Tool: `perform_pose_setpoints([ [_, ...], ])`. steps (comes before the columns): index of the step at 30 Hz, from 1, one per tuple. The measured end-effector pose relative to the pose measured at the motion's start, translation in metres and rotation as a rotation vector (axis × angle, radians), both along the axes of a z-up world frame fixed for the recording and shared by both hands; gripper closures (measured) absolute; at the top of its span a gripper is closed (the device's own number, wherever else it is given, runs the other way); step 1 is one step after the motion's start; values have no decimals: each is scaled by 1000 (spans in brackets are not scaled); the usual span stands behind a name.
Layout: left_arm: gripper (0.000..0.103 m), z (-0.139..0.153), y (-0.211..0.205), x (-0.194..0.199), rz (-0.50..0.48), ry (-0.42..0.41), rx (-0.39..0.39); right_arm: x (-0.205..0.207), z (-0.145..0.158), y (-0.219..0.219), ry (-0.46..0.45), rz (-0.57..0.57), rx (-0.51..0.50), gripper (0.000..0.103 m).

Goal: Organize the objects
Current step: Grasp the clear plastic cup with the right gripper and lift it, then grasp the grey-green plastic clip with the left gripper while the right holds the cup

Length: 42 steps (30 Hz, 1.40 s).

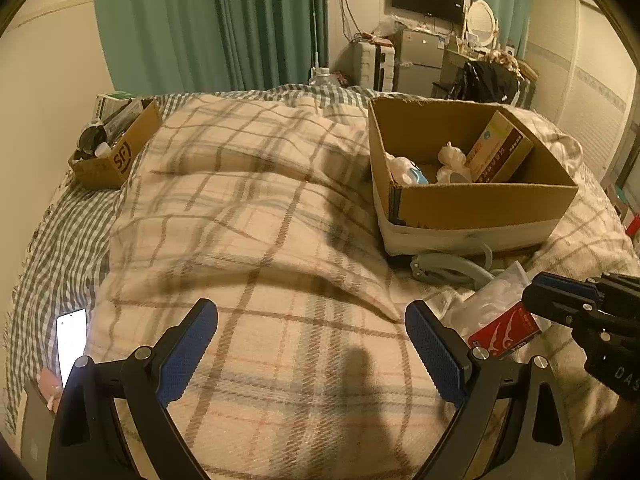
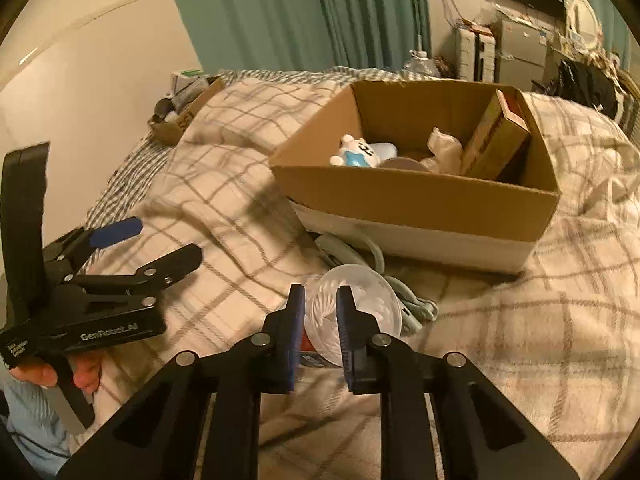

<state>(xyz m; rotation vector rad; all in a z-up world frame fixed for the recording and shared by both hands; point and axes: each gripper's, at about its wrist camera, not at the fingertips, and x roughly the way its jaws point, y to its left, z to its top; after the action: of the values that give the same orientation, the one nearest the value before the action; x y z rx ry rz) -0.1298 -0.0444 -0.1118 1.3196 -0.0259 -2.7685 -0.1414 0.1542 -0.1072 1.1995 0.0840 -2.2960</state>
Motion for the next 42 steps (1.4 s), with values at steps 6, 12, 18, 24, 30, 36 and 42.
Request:
perform_pose_setpoints([
  [6,6,-1,1,0,-2,-3,-3,-12,-15,5,-23,-90,106,37],
  [12,6,-5,-1,-2,-7,-14,16,-31,-42,17,-154,-149,95,22],
  [18,6,-8,-3,-4,-11,-28,40,-51,-69,10,-290,-108,83,2],
  [24,6,-8,-6,-2,-11,-25,50,-32,-53,-1,-224,-51,89,34],
  [30,6,-4,2,-2,-18,-24,20,-2,12,22,36,-106,84,37],
  [36,6,7,28,-18,-29,-37,77,-4,35,53,140,-169,206,37],
  [42,6,-14,84,-53,-47,-80,76,-12,20,76,120,-223,204,37],
])
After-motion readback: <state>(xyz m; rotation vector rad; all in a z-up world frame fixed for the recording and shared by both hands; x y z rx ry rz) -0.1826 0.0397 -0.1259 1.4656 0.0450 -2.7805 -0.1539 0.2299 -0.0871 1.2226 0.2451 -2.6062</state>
